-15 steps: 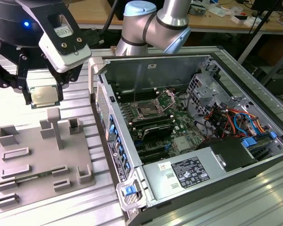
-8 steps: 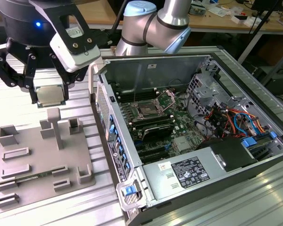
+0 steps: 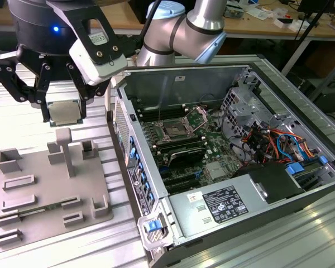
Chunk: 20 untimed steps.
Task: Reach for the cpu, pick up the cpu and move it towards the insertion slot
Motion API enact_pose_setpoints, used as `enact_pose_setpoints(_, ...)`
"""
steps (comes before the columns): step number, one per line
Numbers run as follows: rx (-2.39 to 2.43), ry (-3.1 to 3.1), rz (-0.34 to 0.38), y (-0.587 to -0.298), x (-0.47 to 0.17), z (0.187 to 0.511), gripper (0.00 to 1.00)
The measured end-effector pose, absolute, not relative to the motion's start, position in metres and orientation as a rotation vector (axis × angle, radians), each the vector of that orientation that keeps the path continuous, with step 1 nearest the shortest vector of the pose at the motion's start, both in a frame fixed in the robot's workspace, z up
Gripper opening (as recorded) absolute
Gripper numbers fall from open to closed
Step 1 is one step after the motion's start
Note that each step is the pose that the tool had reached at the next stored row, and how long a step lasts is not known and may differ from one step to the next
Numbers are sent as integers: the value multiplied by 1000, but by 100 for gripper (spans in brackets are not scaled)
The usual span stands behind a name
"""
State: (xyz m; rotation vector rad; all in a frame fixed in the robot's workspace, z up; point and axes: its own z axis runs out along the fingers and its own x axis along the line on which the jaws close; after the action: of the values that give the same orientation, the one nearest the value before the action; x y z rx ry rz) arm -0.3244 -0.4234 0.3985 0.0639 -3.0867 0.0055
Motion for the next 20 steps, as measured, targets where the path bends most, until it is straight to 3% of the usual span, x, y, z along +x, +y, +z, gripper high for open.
enact_pose_setpoints(20, 64, -3087, 6, -423, -313, 398, 55)
